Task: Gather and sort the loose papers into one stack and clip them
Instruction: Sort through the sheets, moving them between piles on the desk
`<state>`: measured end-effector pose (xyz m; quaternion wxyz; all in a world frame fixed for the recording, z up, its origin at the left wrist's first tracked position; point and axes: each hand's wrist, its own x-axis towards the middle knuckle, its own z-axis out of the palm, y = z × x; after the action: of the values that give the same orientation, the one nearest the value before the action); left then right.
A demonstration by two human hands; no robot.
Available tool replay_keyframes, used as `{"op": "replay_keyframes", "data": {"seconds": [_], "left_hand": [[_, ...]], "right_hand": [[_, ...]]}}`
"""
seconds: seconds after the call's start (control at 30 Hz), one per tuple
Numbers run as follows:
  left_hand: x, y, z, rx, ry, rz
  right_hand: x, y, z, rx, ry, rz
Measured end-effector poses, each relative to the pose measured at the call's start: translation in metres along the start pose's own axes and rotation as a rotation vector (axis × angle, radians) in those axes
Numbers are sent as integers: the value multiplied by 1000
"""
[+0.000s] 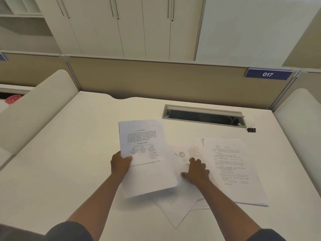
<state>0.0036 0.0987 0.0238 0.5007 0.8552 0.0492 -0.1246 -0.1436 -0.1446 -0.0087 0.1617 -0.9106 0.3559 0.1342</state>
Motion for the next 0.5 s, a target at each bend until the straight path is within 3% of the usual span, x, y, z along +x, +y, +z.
{"op": "replay_keyframes", "data": {"seconds": [0.23,0.5], "left_hand": [[8,-23,-20,31,4,-63],[8,-41,-27,-18,-61,-125]], "right_hand": [[4,-7,5,51,-22,62],[-1,-1,-1,402,82,31]]}}
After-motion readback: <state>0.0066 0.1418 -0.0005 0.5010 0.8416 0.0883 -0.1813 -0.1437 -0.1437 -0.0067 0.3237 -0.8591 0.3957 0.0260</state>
